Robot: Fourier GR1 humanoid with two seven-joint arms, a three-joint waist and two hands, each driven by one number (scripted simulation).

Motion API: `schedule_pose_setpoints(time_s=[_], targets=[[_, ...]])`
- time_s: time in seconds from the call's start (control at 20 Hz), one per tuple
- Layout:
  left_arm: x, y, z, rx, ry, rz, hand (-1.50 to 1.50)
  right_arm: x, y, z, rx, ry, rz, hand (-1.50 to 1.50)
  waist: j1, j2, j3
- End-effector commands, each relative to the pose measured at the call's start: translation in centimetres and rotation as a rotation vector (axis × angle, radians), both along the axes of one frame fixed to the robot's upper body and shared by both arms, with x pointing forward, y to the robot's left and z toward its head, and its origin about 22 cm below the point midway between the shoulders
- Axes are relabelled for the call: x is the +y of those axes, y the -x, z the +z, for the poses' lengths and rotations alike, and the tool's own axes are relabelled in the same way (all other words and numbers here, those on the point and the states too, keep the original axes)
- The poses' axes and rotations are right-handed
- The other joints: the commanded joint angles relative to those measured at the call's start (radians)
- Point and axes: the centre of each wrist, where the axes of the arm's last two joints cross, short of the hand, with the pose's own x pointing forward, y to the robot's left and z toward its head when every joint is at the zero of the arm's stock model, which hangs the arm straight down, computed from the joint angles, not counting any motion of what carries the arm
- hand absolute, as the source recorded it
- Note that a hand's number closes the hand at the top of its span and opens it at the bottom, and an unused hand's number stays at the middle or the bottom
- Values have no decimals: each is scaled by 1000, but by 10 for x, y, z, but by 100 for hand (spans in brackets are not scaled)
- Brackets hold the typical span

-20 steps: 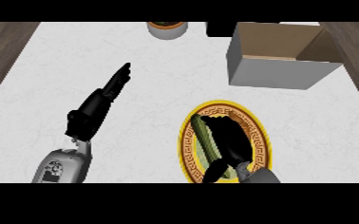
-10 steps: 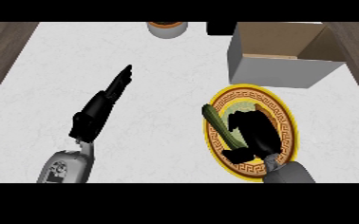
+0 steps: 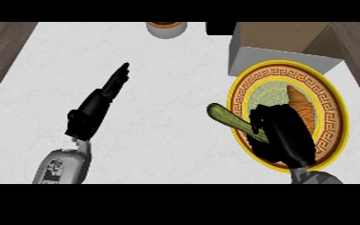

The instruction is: Pick the squash from the plate and place it in the cardboard box

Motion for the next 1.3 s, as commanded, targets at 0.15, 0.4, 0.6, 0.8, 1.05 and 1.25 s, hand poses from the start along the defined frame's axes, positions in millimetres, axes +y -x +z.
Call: schedule_pose_setpoints(time_s=[0.15, 0.4, 0.6, 0.8, 1.05, 1.25], targets=[[1, 8, -6, 12, 1, -8, 0, -7, 36, 86, -95, -67, 79, 150, 2, 0, 0], [6, 4, -19, 10, 12, 9, 0, -10, 72, 125, -206, -223, 55, 150, -2, 2, 0], [-6, 13, -3, 13, -4, -8, 0, -21, 90, 146, -227, -302, -21, 150, 2, 0, 0], [9, 16, -7, -6, -1, -21, 0, -16, 64, 168, -254, -297, -93, 150, 12, 1, 0], [-27, 19, -2, -5, 20, -11, 0, -36, 38, 186, -271, -321, -142, 150, 11, 1, 0], [-6, -3, 3, 1, 22, -19, 0, -12, -10, 209, -269, -332, -163, 150, 18, 4, -1]])
